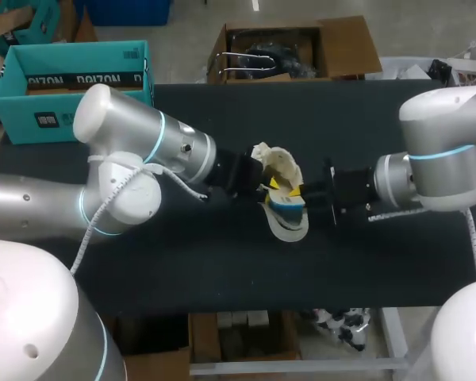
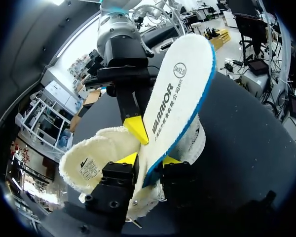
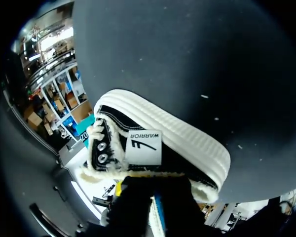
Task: Open the shoe tongue, take the insole out of the shoe, put the insole back into the shoe, and pack the shoe into the shoebox
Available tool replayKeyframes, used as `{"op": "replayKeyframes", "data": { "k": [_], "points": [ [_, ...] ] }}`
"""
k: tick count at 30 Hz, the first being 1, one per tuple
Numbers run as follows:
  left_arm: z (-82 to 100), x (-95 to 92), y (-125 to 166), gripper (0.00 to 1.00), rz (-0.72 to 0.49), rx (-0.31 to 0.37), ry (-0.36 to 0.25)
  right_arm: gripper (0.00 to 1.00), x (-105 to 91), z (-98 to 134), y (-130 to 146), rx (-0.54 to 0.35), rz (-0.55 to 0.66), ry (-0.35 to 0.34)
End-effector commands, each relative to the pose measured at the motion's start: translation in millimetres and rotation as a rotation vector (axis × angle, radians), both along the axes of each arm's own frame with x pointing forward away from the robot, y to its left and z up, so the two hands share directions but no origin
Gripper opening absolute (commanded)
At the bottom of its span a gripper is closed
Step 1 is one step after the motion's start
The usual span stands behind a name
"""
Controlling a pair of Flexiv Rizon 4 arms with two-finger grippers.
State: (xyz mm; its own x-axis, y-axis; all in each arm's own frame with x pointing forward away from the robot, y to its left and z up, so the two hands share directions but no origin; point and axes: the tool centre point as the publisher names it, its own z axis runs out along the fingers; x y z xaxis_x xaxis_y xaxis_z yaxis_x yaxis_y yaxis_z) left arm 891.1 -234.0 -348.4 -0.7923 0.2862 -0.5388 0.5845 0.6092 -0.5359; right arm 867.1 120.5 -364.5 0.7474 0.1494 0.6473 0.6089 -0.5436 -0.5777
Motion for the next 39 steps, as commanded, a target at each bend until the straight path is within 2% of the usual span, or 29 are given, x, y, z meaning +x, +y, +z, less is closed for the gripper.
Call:
{"op": "replayKeyframes", "data": {
  "k": [1,5,8,9,13,14,15,18,19,22,26,39],
  "points": [
    [8.7,-13.4,9.4,0.34,-0.029,-0.041,-0.007,0.00,-0.7,-0.4,-3.5,0.001,-0.007,0.002],
    [13.7,-21.9,7.4,0.26,-0.048,-0.040,-0.027,0.00,-0.7,-0.7,-6.5,0.005,-0.012,0.003],
    [15.1,-23.6,5.6,0.12,-0.053,-0.035,-0.034,0.00,0.2,-1.6,-7.9,0.012,-0.013,0.003],
    [15.3,-24.2,5.3,0.01,-0.054,-0.032,-0.036,0.00,0.4,-1.8,-8.2,0.014,-0.013,0.003],
    [14.1,-24.8,4.2,0.00,-0.056,-0.023,-0.041,0.00,-3.5,0.0,-8.5,0.031,-0.014,0.004],
    [13.8,-25.2,4.3,0.00,-0.055,-0.022,-0.042,0.29,-7.9,3.1,-7.6,0.032,-0.015,0.000],
    [13.5,-25.5,4.4,0.00,-0.055,-0.020,-0.043,0.48,-11.9,6.0,-6.7,0.030,-0.017,-0.004],
    [12.4,-29.1,5.2,0.00,-0.054,-0.019,-0.045,0.45,-22.0,15.0,-4.1,0.005,-0.026,-0.014],
    [12.3,-29.6,5.3,0.00,-0.053,-0.020,-0.045,0.38,-24.9,17.8,-3.1,-0.003,-0.028,-0.018],
    [11.7,-27.0,5.4,0.00,-0.050,-0.021,-0.046,0.00,-30.8,24.3,0.1,-0.019,-0.034,-0.023],
    [10.8,-27.8,4.0,0.00,-0.044,-0.021,-0.050,0.00,-30.4,26.9,3.9,-0.035,-0.036,-0.029],
    [-0.3,-8.6,5.6,0.00,0.007,0.004,-0.028,0.00,1.5,0.9,-0.3,-0.031,-0.029,0.003]
  ]
}}
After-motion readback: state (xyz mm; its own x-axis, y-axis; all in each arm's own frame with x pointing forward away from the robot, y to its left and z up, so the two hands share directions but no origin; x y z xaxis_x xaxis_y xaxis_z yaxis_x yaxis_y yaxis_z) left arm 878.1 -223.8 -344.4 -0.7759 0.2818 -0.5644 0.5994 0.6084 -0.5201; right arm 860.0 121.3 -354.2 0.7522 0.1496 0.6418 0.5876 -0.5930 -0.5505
